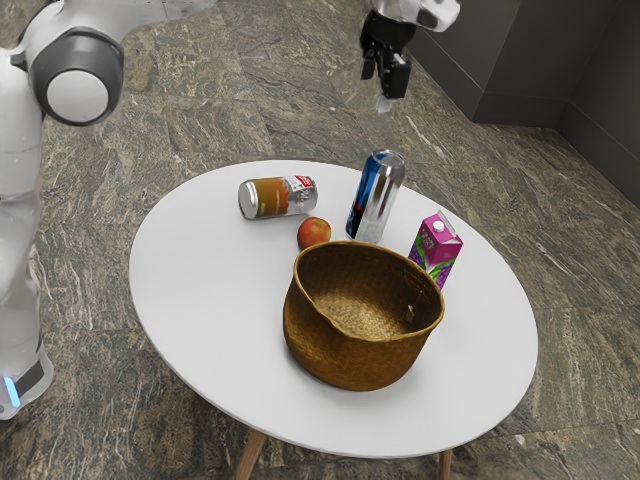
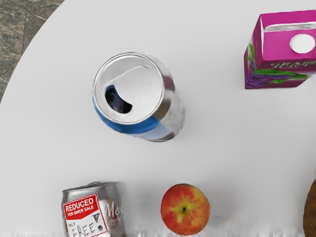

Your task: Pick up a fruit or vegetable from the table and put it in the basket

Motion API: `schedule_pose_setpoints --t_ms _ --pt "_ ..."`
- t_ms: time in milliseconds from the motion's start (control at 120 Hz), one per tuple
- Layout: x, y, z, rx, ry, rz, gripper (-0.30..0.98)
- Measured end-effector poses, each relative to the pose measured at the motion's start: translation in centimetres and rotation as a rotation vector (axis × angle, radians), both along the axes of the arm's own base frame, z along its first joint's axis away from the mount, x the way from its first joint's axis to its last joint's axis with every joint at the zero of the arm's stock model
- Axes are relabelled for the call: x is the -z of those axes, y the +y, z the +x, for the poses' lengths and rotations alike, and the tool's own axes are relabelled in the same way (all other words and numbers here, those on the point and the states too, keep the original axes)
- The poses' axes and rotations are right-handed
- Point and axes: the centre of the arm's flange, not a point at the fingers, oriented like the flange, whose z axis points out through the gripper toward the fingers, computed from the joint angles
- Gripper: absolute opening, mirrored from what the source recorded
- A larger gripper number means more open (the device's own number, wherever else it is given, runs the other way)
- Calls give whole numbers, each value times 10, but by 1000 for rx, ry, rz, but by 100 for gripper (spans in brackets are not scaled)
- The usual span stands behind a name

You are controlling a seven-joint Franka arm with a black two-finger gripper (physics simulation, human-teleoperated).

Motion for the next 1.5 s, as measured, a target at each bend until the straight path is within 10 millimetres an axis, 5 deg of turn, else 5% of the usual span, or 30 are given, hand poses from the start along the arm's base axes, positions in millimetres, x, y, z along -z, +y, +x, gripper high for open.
schedule_pose_setpoints --t_ms 150,517,633,792,992,1242,1342,1500 --pt "34 -28 17 47 88 -14 69" --pt "80 -92 11 162 247 -22 69" --pt "135 -78 -12 155 331 -28 69" --pt "163 -37 -40 101 303 -67 69" --pt "192 2 -36 28 249 -110 69" --pt "232 48 -8 -37 239 -130 69" --pt "240 48 -1 -29 228 -139 69" --pt "247 16 8 36 220 -146 69"
